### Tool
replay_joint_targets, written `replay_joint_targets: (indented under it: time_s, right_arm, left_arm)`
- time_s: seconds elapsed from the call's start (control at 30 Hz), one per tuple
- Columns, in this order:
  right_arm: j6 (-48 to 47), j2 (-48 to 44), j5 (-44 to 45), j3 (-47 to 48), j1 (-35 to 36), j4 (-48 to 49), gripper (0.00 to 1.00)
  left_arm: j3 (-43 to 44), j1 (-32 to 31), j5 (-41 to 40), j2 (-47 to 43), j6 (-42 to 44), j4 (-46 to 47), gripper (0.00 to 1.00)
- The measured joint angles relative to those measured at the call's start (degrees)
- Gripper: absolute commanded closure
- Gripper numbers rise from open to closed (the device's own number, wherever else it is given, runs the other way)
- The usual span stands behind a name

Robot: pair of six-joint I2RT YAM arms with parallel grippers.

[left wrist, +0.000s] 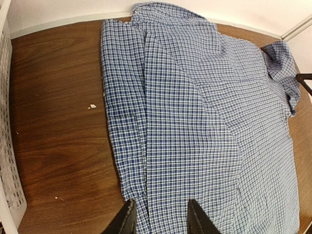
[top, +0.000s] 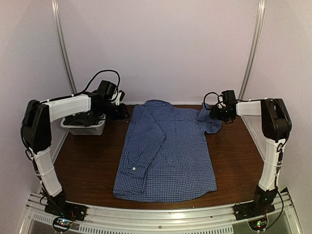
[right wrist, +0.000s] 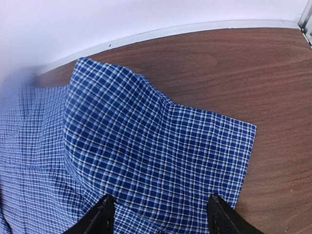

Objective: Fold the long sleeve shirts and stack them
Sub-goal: Pick up the 1/3-folded shirt from the center of the board.

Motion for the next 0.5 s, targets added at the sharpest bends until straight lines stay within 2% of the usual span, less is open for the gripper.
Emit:
replay_joint_targets:
  time_s: [0.07,0.27,0.4,0.5]
  right_arm:
    - [-0.31,0.85,-0.02,1.03,0.02,-0.35,0.51]
    - [-1.51,1.51,-0.07,1.99,0.63,-1.57,0.88]
    - [-2.1,1.51,-0.26,2.25,1.44,-2.62,0.99]
    - [-2.32,1.27,-0.48,2.58,2.21,-3.39,1.0]
  left_arm:
    - [-0.2,-0.17,0.48,-0.76,-0.17,0.0,0.63]
    - [-0.59,-0.59,1.81,-2.23,-0.96,0.0,0.63]
    - [-0.72,-1.31,2.49,-2.58,-1.46,-0.07,0.63]
    - [-0.83,-1.84,2.78,-2.86,-1.81,-0.09,0.63]
